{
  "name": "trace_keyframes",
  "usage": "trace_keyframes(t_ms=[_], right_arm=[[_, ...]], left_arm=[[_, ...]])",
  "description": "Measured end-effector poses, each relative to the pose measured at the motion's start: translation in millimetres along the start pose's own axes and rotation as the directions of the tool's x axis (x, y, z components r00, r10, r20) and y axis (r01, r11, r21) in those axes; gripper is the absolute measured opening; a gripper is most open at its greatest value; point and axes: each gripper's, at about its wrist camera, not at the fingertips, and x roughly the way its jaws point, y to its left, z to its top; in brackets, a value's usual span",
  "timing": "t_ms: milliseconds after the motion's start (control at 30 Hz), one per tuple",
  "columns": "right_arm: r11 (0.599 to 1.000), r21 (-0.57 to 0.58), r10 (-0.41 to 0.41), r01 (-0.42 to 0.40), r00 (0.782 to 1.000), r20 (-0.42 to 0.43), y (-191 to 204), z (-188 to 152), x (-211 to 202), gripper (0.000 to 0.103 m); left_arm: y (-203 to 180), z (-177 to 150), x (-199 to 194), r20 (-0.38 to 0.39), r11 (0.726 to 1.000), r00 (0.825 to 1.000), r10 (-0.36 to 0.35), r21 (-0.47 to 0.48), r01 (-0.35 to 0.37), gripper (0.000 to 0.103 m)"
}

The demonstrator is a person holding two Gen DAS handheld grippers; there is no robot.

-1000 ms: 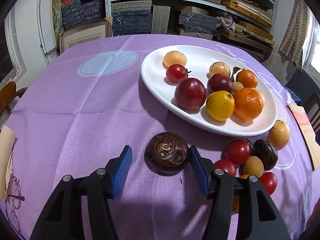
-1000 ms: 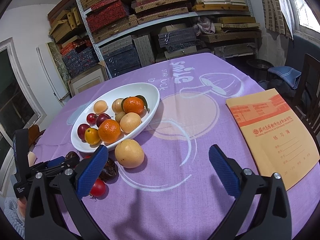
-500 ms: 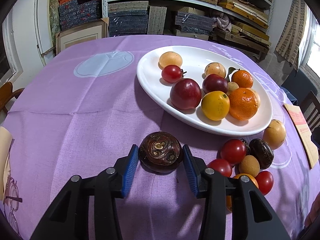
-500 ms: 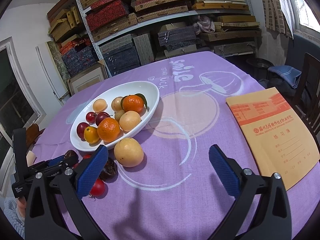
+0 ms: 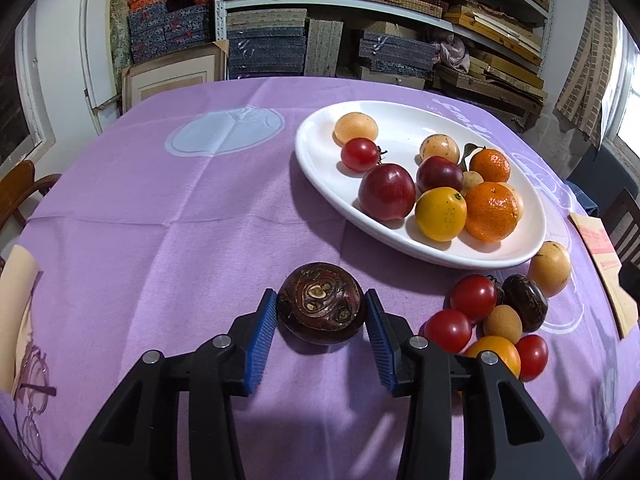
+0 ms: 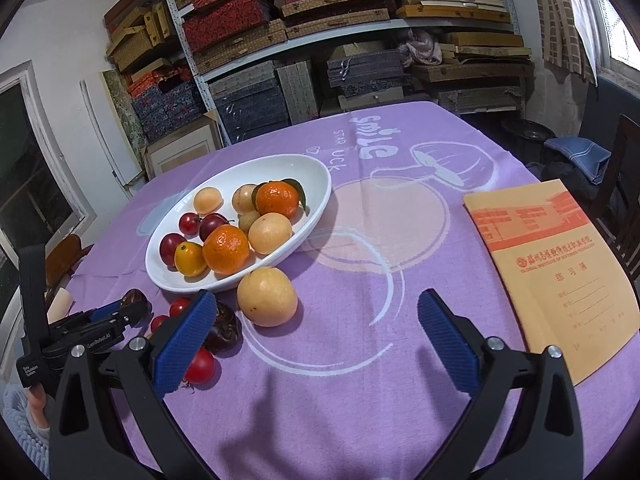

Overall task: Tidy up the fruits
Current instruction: 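Grasp a red tomato with the right tool while the left tool holds the brown fruit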

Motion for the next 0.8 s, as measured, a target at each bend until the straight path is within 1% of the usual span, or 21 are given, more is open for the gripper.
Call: trace_keyframes(t_ms=[100, 167, 200, 233, 267, 433, 567, 667, 733, 800], right_arm=[[0.995, -0.102, 0.006, -0.009, 0.999, -0.036, 19.4, -5.4, 2.6, 0.099], [0.984, -0.176, 0.026, -0.037, 0.998, -0.061, 36.4, -10.7, 3.2, 0.094], [0.977, -0.207, 0.037, -0.053, 0.996, -0.079, 45.2, -13.1, 4.0, 0.082], [0.969, -0.238, 0.046, -0.069, 0.994, -0.102, 53.9, -17.2, 5.7, 0.074], [0.963, -0.257, 0.052, -0.081, 0.992, -0.116, 60.0, -21.1, 7.3, 0.073], [0.953, -0.277, 0.083, -0.127, 0.983, -0.166, 74.3, -33.1, 12.5, 0.073], [0.947, -0.293, 0.083, -0.134, 0.98, -0.18, 81.7, -36.5, 14.8, 0.071], [0.944, -0.295, 0.088, -0.147, 0.975, -0.206, 85.2, -39.4, 19.5, 0.064], [0.944, -0.292, 0.09, -0.153, 0.972, -0.219, 85.6, -37.9, 23.7, 0.057], [0.945, -0.287, 0.095, -0.159, 0.969, -0.227, 86.1, -37.3, 26.6, 0.056]], left_arm=[[8.6, -7.7, -16.4, 0.009, 1.0, 1.0, 0.009, -0.025, -0.009, 0.045], [12.6, -14.8, -25.9, 0.01, 0.999, 1.0, 0.018, -0.034, -0.018, 0.045], [14.9, -18.6, -29.6, 0.01, 0.999, 1.0, 0.018, -0.037, -0.017, 0.045], [15.6, -21.4, -32.2, 0.011, 0.999, 1.0, 0.016, -0.038, -0.016, 0.045], [16.2, -25.0, -34.7, 0.012, 0.999, 1.0, 0.013, -0.038, -0.013, 0.045], [15.6, -30.4, -42.1, 0.032, 1.0, 0.999, -0.003, -0.029, 0.004, 0.045], [15.4, -31.7, -42.5, 0.034, 1.0, 0.999, -0.012, -0.028, 0.013, 0.045], [15.8, -32.0, -41.9, 0.032, 1.0, 0.999, -0.016, -0.026, 0.017, 0.045], [15.8, -31.9, -42.0, 0.032, 0.999, 0.999, -0.02, -0.024, 0.021, 0.045], [15.4, -32.3, -41.3, 0.029, 0.999, 0.999, -0.027, -0.02, 0.027, 0.045]])
